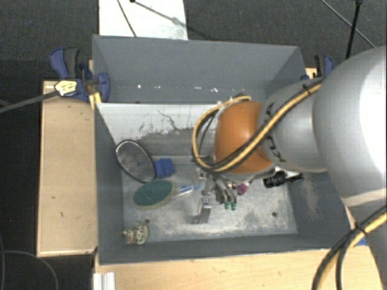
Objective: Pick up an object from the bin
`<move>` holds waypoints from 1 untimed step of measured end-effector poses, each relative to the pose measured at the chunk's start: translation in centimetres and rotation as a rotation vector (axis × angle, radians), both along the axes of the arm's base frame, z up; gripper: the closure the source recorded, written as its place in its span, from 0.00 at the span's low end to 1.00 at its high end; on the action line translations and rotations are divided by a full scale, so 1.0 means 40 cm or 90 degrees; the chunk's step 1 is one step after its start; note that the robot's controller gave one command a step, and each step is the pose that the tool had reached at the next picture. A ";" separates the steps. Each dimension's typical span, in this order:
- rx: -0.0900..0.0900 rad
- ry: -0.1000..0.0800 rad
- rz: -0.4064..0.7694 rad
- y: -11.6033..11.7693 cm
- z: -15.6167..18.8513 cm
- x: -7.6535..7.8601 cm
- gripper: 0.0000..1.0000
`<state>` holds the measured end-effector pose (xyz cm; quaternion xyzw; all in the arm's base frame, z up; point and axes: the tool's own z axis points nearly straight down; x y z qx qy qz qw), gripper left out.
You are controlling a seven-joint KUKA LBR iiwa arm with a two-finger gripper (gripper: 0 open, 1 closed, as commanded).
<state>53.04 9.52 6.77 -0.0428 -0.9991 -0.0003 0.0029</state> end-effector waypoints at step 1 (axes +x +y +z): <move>0.000 -0.005 -0.003 -0.003 0.011 0.005 1.00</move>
Offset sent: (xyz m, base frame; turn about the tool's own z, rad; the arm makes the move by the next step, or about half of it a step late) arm 0.0000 0.0000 0.0000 0.0000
